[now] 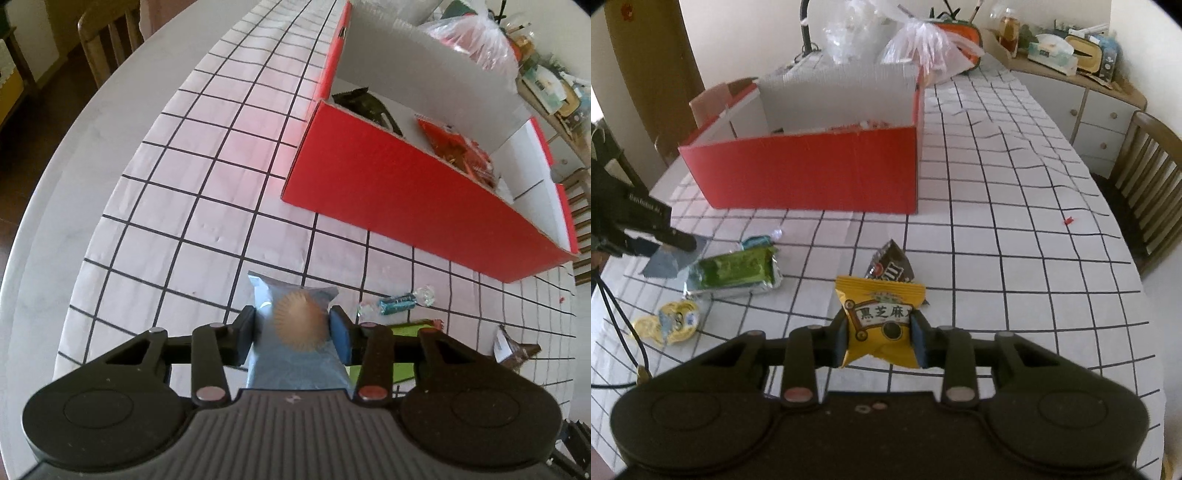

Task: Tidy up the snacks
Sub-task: 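Carry both snacks into the red box and open both tools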

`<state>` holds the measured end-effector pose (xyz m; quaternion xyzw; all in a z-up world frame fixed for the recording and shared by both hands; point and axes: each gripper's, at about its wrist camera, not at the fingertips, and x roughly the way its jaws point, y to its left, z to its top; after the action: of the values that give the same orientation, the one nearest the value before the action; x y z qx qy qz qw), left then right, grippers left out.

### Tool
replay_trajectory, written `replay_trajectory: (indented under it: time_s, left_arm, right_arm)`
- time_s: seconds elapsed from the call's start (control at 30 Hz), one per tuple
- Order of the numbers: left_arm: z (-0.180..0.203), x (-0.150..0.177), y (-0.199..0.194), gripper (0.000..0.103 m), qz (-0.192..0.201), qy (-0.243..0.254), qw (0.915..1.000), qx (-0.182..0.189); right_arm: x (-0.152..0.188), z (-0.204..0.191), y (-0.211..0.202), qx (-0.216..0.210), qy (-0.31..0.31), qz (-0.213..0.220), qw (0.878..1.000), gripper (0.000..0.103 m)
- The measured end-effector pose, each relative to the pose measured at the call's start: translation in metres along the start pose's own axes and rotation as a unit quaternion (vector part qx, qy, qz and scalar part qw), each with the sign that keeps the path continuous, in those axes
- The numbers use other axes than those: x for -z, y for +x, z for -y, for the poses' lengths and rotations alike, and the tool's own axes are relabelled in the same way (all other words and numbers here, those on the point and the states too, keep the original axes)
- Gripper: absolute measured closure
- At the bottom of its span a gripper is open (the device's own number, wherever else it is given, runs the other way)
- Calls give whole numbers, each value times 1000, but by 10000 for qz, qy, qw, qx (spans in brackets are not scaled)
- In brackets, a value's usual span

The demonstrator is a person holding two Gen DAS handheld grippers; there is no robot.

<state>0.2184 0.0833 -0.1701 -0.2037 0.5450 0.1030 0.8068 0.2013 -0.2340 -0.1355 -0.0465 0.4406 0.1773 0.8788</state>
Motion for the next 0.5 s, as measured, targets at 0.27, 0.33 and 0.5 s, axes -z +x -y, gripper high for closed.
replay_trajectory:
  time_s: [0.27, 0.33, 0.5]
  left_arm:
    - [-6, 7, -21, 61, 104, -34, 9996, 248]
    - [-7, 9, -29, 61, 139, -44, 9994, 321]
    - [-4, 13, -50, 61, 281, 115, 9986, 428]
  right_arm:
    - [-5, -4, -23, -53, 139, 196, 9997, 71]
    - [-9, -5, -30, -80, 165, 276, 9994, 71]
    - [-22, -10, -49, -150, 175, 536, 9983, 71]
